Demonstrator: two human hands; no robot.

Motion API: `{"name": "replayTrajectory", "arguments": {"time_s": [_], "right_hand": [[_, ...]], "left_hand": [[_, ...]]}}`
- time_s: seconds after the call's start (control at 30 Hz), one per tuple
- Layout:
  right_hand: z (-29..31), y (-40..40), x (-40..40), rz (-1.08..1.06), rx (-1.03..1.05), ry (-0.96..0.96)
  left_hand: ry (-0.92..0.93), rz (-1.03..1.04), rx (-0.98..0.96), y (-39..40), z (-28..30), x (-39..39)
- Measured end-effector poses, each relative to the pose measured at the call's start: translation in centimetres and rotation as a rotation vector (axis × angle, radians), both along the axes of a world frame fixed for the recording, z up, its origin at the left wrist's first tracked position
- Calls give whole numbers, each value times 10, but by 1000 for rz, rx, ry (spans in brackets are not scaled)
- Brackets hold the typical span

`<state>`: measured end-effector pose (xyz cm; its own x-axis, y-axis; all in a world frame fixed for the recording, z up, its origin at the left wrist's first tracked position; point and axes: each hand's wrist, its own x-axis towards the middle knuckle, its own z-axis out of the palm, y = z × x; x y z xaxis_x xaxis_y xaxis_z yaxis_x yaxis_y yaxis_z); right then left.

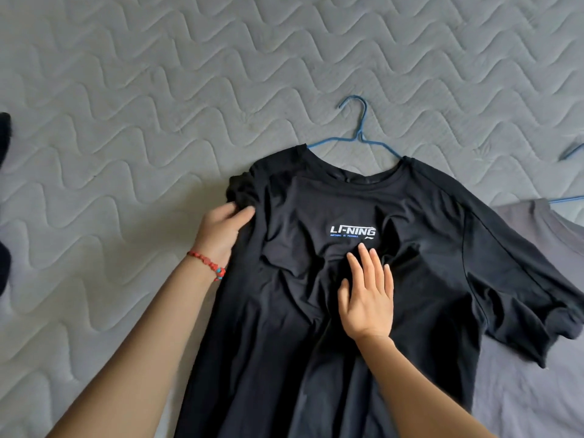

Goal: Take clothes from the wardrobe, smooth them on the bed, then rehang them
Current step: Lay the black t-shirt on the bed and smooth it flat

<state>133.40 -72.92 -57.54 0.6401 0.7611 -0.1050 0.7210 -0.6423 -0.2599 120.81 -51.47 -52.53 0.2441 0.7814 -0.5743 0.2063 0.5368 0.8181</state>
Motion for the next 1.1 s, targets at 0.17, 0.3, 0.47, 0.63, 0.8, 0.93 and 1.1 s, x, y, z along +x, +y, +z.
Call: {"name": "replayTrajectory", "arguments": {"time_s": [0.17,0.3,0.47,0.63,0.8,0.93,1.1], "right_hand": [[0,0,0,-3,-30,-9],[-2,1,0,-1,-36,-17],[-4,1,0,2,-34,-36],[-7,0,1,2,-26,-49],[-6,0,-1,3,-31,-40],[-6,0,-1,4,-14,-49],[-6,-1,-2,0,-4,-45]], "left_hand": [[223,-68,237,4,-8,-13],[394,-85,255,3,-22,-13],[365,75,268,0,-21,4],[658,-92,434,8,-24,4],[420,251,277,29,-22,-26],[170,670,9,46,-12,-92],[83,570,-124,49,-18,-139]]}}
